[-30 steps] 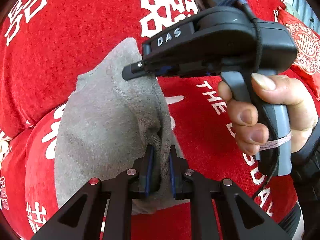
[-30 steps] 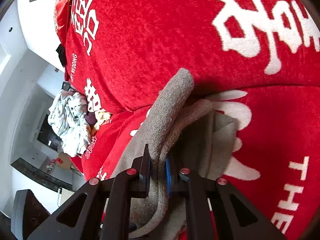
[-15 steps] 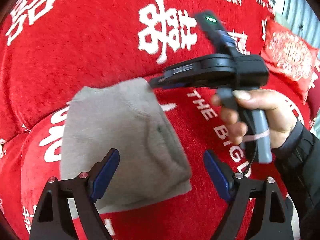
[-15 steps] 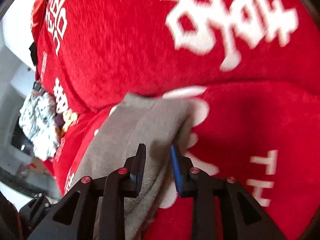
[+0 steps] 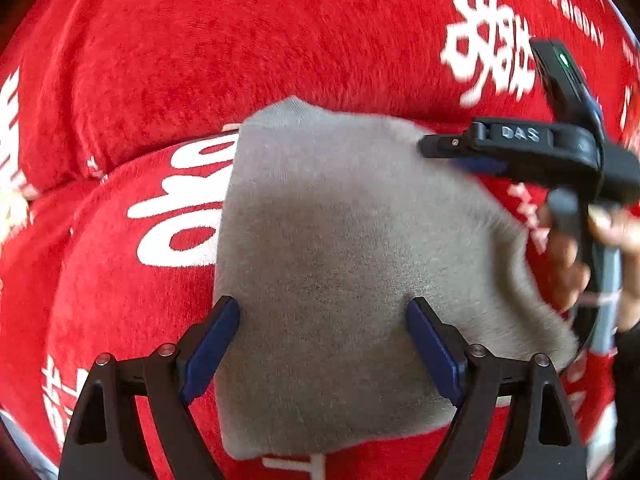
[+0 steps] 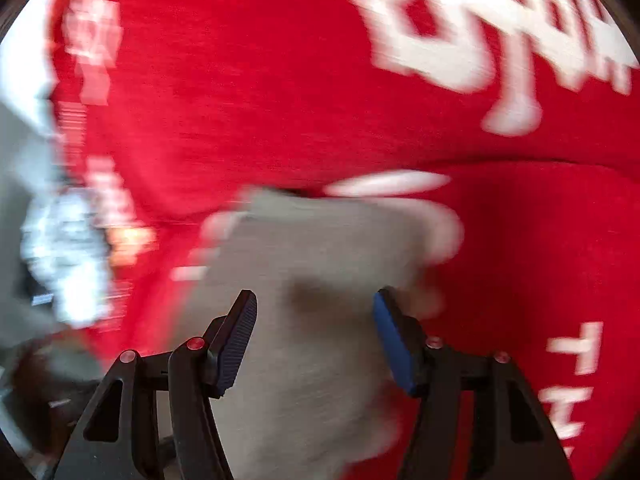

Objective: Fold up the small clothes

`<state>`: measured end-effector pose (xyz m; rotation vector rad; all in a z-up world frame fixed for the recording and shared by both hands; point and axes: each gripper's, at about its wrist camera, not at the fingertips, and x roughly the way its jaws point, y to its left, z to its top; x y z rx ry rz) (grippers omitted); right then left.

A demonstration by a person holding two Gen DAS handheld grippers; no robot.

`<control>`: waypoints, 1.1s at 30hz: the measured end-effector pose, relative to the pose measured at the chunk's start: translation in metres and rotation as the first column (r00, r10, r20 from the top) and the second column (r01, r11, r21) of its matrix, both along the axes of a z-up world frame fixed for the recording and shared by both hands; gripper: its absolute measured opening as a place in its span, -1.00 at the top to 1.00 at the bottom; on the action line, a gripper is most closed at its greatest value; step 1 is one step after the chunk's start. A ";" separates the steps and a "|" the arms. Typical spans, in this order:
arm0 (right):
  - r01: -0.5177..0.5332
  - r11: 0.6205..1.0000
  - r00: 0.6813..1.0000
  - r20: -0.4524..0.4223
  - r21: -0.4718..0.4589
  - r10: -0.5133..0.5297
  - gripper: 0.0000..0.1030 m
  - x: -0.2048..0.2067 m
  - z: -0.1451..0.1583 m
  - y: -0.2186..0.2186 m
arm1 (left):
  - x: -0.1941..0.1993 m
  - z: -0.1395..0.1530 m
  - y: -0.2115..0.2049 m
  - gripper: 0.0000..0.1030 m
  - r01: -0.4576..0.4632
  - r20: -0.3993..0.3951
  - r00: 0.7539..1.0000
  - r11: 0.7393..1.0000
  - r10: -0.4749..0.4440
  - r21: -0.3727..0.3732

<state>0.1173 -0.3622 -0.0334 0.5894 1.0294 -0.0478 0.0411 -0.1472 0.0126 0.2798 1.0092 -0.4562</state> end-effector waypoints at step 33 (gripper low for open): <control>-0.027 0.999 0.955 0.295 0.031 0.017 -0.29 -0.140 0.079 0.087 | 0.011 0.020 0.057 -0.69 -0.070 -0.006 0.998 0.991 0.070 -0.113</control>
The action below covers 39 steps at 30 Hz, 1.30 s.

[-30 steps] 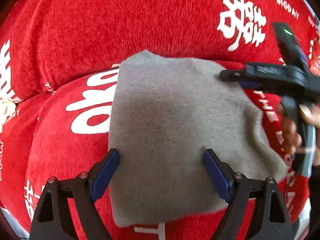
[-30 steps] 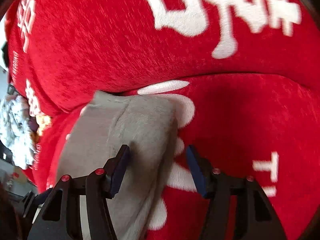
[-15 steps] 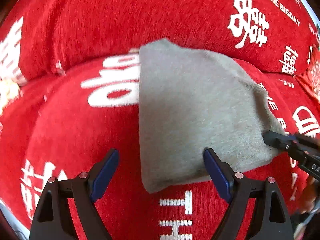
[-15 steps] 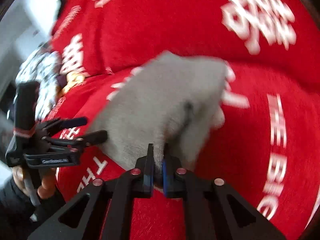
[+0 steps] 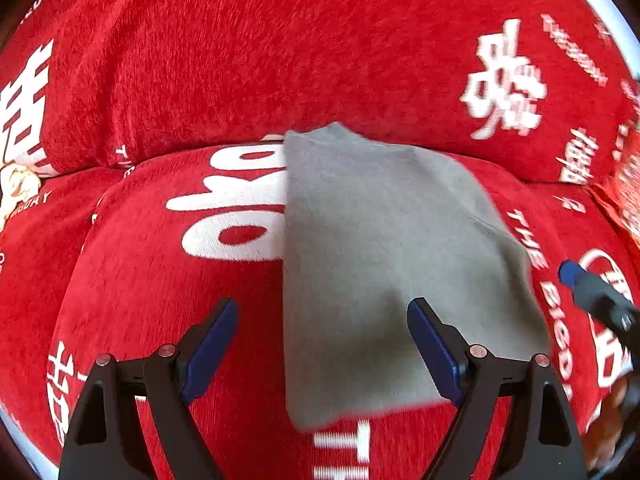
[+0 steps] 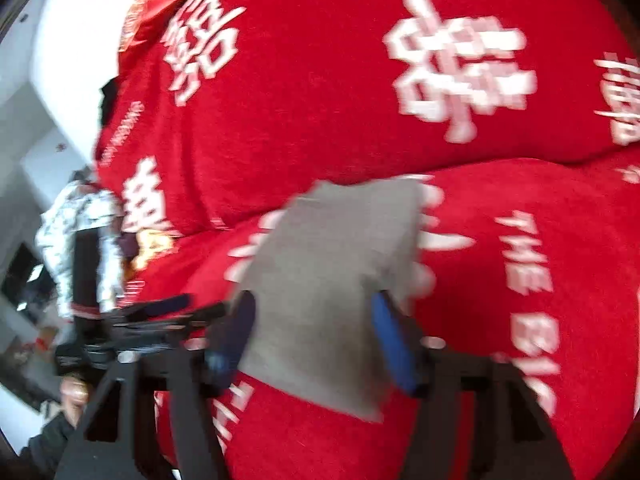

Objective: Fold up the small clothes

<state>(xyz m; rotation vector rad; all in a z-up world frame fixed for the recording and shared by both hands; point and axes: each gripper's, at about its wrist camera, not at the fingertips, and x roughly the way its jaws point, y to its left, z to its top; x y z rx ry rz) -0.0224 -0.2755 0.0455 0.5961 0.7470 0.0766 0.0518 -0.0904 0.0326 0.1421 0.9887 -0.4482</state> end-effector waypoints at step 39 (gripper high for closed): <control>-0.049 0.982 0.975 -0.220 -0.185 0.008 0.27 0.087 -0.043 0.008 | 0.049 -0.035 -0.031 0.10 0.213 -0.165 0.957 0.964 -0.240 -0.161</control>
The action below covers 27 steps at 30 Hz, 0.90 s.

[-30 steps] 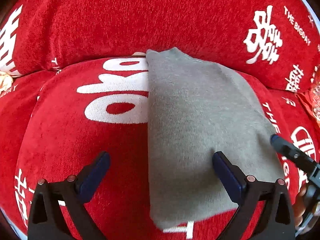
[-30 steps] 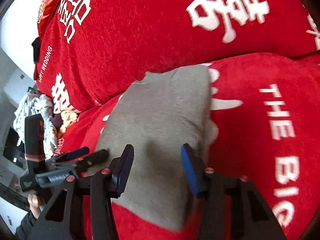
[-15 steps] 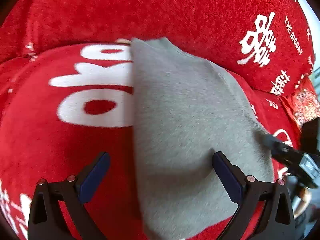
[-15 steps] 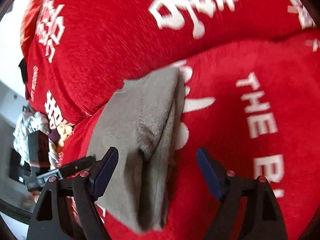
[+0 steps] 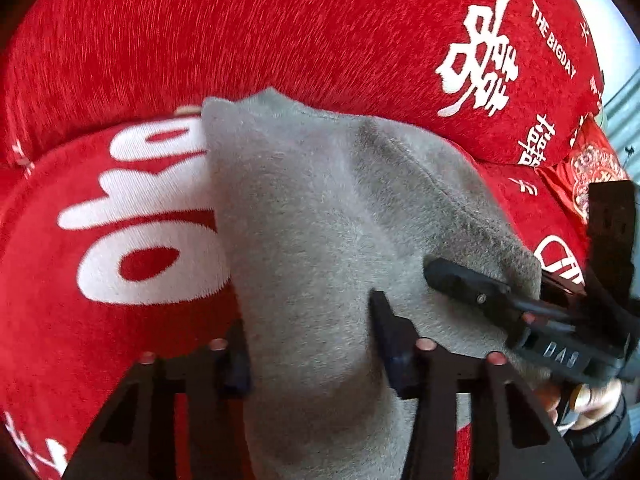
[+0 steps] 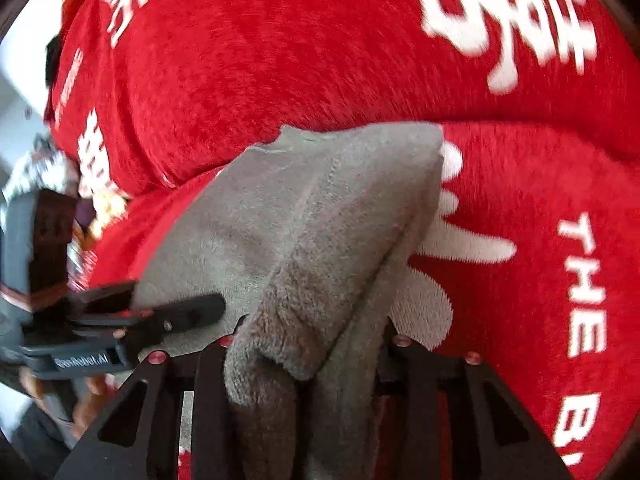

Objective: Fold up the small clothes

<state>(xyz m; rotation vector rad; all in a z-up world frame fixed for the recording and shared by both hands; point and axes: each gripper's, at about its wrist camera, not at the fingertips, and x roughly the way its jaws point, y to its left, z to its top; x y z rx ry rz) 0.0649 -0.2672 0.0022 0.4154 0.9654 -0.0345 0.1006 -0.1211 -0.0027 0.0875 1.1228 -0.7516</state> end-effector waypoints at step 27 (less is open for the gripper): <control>-0.032 0.976 0.992 0.115 -0.216 0.058 0.30 -0.076 0.074 0.090 | -0.104 0.046 0.042 0.18 0.006 0.180 0.984 0.999 -0.012 0.033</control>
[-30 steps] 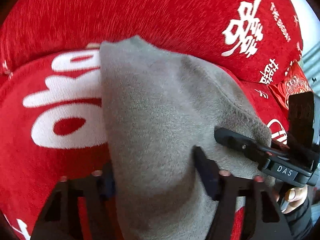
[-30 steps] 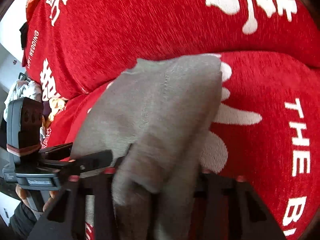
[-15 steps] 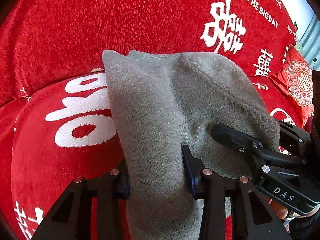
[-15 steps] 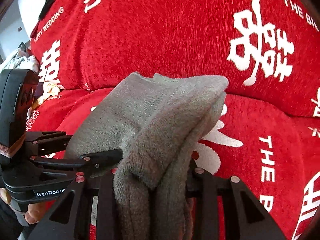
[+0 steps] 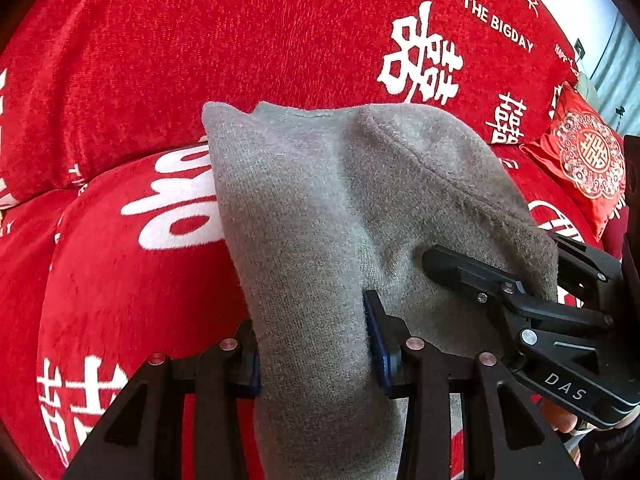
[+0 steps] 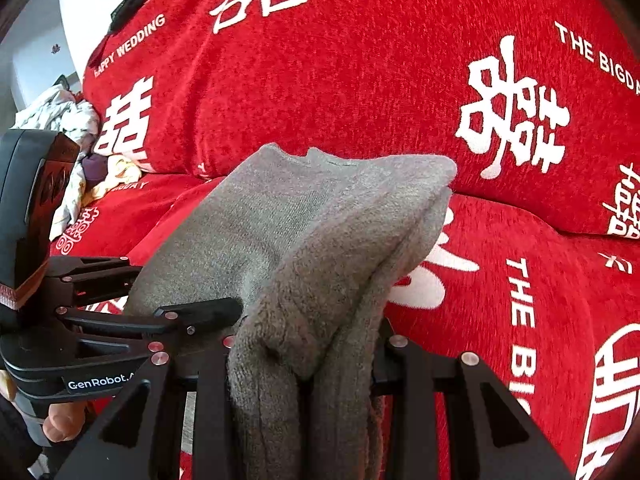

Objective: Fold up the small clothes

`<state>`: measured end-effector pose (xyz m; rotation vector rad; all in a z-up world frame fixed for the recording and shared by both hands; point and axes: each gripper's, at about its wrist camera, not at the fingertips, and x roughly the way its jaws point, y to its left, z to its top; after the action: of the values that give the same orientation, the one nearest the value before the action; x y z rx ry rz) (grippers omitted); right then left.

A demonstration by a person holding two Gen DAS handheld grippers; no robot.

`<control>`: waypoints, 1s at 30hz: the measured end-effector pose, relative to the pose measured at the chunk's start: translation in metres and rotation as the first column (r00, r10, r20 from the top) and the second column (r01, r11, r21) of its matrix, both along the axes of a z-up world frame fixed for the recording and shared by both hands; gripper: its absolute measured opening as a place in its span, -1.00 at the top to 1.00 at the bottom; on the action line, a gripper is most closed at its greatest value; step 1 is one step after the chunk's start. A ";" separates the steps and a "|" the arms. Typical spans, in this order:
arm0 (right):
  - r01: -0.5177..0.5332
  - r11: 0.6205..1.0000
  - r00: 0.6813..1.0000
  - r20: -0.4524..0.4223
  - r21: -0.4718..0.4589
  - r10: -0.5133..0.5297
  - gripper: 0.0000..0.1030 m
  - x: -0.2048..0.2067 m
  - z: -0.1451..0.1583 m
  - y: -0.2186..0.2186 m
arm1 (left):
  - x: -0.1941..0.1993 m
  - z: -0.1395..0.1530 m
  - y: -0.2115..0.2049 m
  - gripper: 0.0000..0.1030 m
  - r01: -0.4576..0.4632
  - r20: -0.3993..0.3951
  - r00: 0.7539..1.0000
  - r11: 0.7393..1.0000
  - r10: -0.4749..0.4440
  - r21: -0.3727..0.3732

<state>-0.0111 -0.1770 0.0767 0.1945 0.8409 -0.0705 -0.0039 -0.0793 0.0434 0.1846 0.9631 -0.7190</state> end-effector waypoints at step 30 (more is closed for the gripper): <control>-0.020 0.997 0.999 0.046 -0.070 0.024 0.30 -0.079 -0.011 0.080 | -0.092 -0.020 0.063 0.18 -0.027 0.081 0.996 0.999 0.024 0.028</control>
<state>-0.0905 -0.0969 0.0661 0.1207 0.7928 -0.0743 -0.0963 -0.0161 0.0233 0.2247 0.8978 -0.6698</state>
